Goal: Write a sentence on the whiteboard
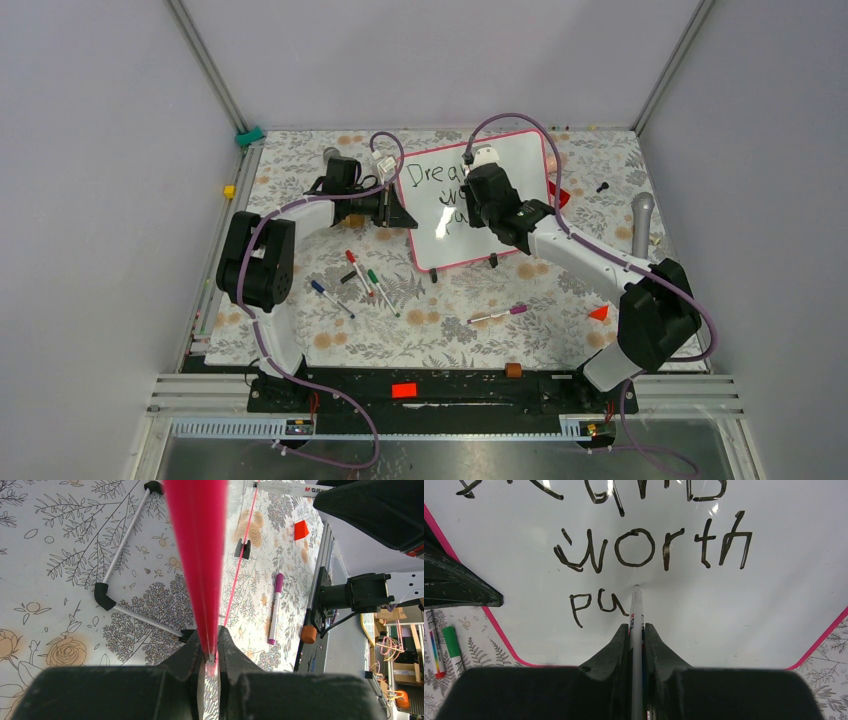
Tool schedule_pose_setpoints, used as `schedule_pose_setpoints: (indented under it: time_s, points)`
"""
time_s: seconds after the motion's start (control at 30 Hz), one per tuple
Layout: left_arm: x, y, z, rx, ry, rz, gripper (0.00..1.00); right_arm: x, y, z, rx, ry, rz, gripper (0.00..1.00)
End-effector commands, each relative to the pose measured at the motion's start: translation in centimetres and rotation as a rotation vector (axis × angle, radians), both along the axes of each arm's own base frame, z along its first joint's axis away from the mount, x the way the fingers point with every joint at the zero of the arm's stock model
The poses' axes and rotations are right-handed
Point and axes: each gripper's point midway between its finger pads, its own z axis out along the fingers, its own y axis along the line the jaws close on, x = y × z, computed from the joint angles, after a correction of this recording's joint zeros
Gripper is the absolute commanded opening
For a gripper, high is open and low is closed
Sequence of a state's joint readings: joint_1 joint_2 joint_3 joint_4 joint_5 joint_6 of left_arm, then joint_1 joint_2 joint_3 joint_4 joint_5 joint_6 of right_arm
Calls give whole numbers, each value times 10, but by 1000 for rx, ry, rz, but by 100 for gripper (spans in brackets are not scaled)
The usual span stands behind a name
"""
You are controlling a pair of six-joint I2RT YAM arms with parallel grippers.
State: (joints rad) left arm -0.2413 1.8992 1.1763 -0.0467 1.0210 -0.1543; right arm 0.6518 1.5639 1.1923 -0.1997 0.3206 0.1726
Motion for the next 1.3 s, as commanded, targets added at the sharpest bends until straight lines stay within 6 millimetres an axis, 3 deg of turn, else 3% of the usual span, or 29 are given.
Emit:
schedule_pose_setpoints:
  time_s: [0.0, 0.53, 1.03, 1.27]
  points:
    - [-21, 22, -92, 291, 145, 76, 0, 7, 3, 3, 21, -13, -9, 0]
    - [-21, 22, -93, 294, 146, 79, 0, -22, -13, -24, 29, 53, -27, 0]
    - [-21, 22, -92, 292, 145, 78, 0, 4, -2, 0, 18, -11, -20, 0]
    - [-22, 22, -93, 294, 145, 77, 0, 14, -10, 6, 10, -28, -43, 0]
